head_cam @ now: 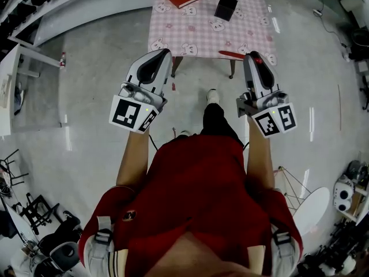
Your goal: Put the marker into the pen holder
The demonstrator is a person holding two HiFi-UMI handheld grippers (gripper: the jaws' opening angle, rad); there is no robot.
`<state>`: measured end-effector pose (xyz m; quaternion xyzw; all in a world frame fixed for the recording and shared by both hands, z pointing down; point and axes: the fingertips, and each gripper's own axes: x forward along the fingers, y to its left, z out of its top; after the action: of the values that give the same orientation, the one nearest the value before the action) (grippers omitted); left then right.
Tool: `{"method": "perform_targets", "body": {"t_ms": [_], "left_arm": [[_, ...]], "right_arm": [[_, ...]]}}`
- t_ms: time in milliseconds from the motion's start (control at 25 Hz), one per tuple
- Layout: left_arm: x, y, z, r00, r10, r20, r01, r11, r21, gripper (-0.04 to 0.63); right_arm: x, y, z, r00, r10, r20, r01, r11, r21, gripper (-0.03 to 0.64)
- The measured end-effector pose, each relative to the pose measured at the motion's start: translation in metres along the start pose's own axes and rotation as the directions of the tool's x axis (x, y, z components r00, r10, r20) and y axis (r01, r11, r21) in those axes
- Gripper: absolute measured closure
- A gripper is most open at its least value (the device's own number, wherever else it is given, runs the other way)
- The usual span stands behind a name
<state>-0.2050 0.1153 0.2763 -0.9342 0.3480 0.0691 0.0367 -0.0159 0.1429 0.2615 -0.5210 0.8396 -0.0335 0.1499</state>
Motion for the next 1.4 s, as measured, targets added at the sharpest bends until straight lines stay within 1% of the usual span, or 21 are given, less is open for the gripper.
{"method": "perform_targets", "body": {"t_ms": [200,360,560,800,960,1160,1400], "left_arm": [[0.037,0.017,-0.012,1.000,0.012,-0.012,-0.012,1.000,0.014,0.589],[0.083,0.037,-0.022,0.999,0.033,-0.019,-0.033,0.999,0.023,0.589],[0.154,0.056,-0.037,0.998,0.055,-0.016,-0.054,0.998,0.019,0.589],[0.226,0.075,-0.057,0.995,0.094,-0.031,-0.094,0.995,0.018,0.589],[0.260,0.089,-0.067,0.992,0.121,-0.038,-0.121,0.992,0.022,0.589],[0.299,0.101,-0.080,0.988,0.148,-0.042,-0.147,0.989,0.024,0.589],[0.329,0.108,-0.093,0.985,0.163,-0.054,-0.162,0.987,0.019,0.589]], "right_arm": [[0.028,-0.038,-0.005,1.000,0.010,0.004,-0.010,1.000,-0.007,0.551],[0.061,-0.079,-0.006,0.999,0.033,-0.005,-0.033,0.999,-0.031,0.551],[0.100,-0.143,-0.008,0.998,0.055,-0.037,-0.058,0.995,-0.081,0.551],[0.140,-0.220,-0.012,0.994,0.076,-0.075,-0.082,0.993,-0.081,0.551],[0.166,-0.253,-0.014,0.991,0.099,-0.092,-0.108,0.990,-0.092,0.551],[0.193,-0.292,-0.028,0.985,0.119,-0.125,-0.132,0.986,-0.102,0.551],[0.216,-0.320,-0.047,0.975,0.138,-0.175,-0.157,0.982,-0.100,0.551]]}}
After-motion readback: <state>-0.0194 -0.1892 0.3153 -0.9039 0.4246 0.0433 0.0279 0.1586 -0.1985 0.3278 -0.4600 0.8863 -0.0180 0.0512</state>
